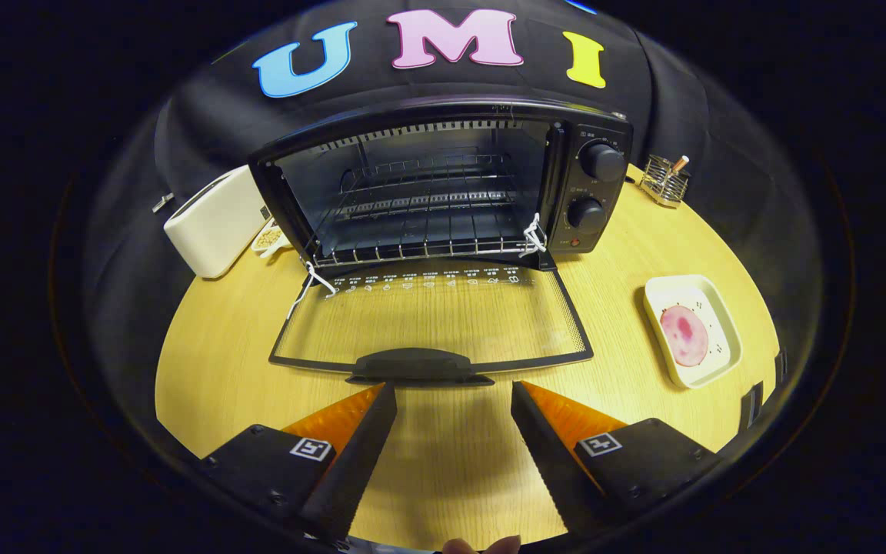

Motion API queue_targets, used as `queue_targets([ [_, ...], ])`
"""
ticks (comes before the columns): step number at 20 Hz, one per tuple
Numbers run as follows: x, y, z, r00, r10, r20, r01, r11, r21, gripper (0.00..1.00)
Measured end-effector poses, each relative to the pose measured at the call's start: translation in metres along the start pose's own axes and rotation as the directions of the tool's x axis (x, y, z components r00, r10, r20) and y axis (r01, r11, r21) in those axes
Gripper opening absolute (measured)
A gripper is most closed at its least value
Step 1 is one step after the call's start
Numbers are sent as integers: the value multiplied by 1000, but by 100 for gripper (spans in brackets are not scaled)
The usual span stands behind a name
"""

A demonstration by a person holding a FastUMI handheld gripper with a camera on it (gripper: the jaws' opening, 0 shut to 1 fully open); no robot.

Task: Open the toaster oven, put the food inside, and close the toaster oven door.

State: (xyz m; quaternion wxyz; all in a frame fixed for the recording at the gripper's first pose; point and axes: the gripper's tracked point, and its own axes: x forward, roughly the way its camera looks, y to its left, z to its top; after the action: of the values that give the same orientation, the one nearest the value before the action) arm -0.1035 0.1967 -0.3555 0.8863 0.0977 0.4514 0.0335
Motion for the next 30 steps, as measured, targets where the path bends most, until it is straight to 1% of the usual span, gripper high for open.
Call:
queue_targets([
  [4, -8, -5, 5, 1000, 20, 19, -19, 999, -35, 99],
  [7, -25, -13, 21, 997, 63, 55, -59, 996, -71, 99],
  [10, -49, -40, 42, 990, 115, 86, -107, 990, -88, 100],
  [13, -67, -88, 58, 987, 150, 63, -145, 987, -72, 99],
  [15, -74, -131, 63, 987, 158, 16, -157, 987, -46, 99],
  [17, -76, -184, 66, 990, 140, -34, -141, 990, -18, 99],
  [18, -75, -212, 67, 991, 119, -59, -120, 993, -11, 99],
  [20, -63, -263, 67, 988, 96, -124, -96, 995, 11, 99],
  [23, -37, -316, 59, 967, 94, -239, -84, 995, 49, 99],
  [25, -15, -337, 48, 941, 118, -317, -101, 992, 71, 98],
  [27, 10, -348, 39, 911, 149, -386, -117, 987, 106, 96],
  [28, 22, -352, 34, 895, 158, -417, -115, 985, 127, 89],
  [29, 31, -354, 31, 879, 171, -445, -116, 982, 148, 87],
  [30, 37, -356, 28, 865, 179, -469, -116, 980, 159, 82],
])
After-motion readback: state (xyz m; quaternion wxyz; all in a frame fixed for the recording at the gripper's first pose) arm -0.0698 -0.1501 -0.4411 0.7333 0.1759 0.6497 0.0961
